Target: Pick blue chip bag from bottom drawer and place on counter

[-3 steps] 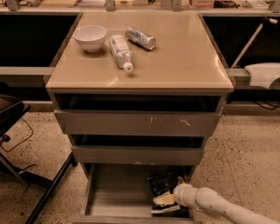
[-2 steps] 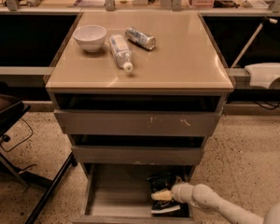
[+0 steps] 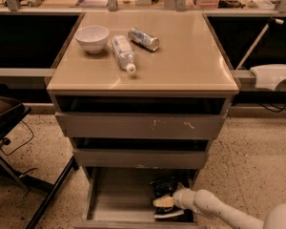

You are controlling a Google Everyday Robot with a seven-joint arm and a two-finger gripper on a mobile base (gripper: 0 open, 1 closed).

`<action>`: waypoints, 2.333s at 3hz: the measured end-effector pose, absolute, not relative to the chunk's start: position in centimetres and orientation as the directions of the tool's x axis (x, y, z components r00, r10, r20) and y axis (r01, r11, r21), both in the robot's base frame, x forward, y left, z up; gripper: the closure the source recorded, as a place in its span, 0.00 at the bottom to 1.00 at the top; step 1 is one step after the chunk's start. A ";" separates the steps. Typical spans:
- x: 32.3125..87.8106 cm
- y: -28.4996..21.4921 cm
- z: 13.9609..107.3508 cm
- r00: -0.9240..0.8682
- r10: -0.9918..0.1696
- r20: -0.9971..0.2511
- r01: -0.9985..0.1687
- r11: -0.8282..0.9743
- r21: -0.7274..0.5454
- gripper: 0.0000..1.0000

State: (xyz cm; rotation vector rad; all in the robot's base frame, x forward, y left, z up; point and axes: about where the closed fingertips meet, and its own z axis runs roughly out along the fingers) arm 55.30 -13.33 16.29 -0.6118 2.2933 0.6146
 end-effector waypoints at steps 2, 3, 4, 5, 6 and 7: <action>54.8 -13.1 14.4 -0.672 -0.258 -0.694 -0.570 0.779 0.262 0.19; 54.8 -13.1 14.4 -0.672 -0.258 -0.694 -0.570 0.779 0.262 0.42; 54.7 -13.1 14.4 -0.672 -0.258 -0.694 -0.570 0.779 0.263 0.65; 54.4 -12.7 15.2 -0.672 -0.256 -0.695 -0.580 0.766 0.278 0.89; 53.9 -15.0 18.5 -0.679 -0.262 -0.685 -0.559 0.790 0.252 1.00; 53.6 -20.0 25.5 -0.651 -0.259 -0.713 -0.502 0.852 0.149 1.00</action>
Offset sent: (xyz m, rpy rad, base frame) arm -0.0048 0.0021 -0.0171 -0.0044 0.0141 0.0017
